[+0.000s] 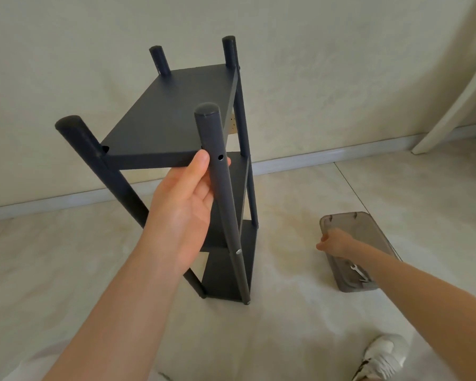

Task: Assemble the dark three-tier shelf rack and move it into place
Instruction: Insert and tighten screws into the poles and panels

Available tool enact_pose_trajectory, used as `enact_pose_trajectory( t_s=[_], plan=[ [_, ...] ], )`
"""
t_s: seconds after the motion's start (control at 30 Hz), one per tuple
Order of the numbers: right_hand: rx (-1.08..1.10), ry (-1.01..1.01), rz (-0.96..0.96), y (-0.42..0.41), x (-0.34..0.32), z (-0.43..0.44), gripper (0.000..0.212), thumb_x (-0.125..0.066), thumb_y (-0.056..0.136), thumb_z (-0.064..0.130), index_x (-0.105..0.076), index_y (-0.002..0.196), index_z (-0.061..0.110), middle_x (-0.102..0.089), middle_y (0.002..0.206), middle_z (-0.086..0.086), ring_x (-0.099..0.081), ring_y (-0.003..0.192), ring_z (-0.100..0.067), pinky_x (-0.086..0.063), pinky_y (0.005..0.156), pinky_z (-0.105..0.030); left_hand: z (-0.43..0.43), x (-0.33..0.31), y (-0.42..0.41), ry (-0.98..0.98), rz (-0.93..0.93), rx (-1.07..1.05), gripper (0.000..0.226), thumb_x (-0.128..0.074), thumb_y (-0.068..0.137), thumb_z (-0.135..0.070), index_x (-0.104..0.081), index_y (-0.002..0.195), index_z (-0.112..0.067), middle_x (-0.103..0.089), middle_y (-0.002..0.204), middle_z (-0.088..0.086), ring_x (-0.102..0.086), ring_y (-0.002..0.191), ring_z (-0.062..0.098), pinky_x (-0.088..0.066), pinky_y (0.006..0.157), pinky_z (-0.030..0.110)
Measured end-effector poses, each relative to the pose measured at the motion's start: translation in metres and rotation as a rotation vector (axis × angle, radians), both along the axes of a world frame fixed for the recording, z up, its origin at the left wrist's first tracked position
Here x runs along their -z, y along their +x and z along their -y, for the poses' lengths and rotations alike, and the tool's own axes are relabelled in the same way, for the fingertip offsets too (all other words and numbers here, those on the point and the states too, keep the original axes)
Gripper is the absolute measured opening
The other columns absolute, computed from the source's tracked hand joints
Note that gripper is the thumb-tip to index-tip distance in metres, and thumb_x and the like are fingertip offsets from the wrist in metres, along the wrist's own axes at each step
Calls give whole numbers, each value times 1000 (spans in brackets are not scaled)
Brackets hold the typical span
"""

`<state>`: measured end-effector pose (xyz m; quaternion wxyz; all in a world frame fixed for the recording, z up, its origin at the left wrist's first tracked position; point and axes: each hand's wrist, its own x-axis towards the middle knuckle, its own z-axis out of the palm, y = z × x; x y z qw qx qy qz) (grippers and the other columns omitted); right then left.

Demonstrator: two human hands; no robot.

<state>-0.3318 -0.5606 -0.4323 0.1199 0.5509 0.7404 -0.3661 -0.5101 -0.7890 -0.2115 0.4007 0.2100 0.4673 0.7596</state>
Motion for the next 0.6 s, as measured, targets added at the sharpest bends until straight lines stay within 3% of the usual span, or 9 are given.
enact_pose_trajectory(
  t_s=[0.07,0.1,0.2,0.3,0.4,0.6],
  plan=[
    [-8,71,89,9,17,-3,19,-53,99,21,-54,95,3,-66,112,-20,-64,103,-32,-37,68,-27,0,0,0,-10,-8,-3,46,-64,78,-34,-60,122,-22,-73,121,-4,-70,111,12,-54,91,25],
    [7,77,109,12,24,-6,27,-53,100,23,-54,111,-2,-64,119,-21,-62,108,-33,-43,71,-29,-1,0,0,-16,-7,-3,47,-64,77,-34,-60,122,-22,-73,121,-4,-70,111,11,-52,93,26],
    [48,43,185,17,41,-5,56,-46,104,29,-32,143,-9,-52,136,-19,-56,121,-30,-46,91,-31,-1,-1,0,-17,-6,-10,49,-63,76,-35,-60,123,-21,-72,124,-3,-69,112,11,-50,96,28],
    [18,17,220,17,59,2,64,-40,106,33,-17,148,-10,-36,150,-20,-46,133,-30,-41,101,-31,-1,-1,1,-16,-10,-13,49,-62,76,-35,-60,123,-21,-71,125,-2,-69,112,11,-49,97,29],
    [0,-3,270,18,70,7,65,-39,107,26,-7,148,-12,-34,152,-23,-44,136,-32,-41,105,-33,-2,1,1,1,-13,-16,47,-63,78,-34,-61,123,-21,-72,125,-3,-69,114,12,-49,98,28],
    [-33,96,300,20,77,17,56,-44,98,0,-17,146,-7,-45,139,-25,-51,124,-39,-47,96,-41,-1,0,2,1,-4,-21,49,-63,78,-34,-60,124,-20,-72,124,-3,-69,114,12,-50,99,28]
  ],
)
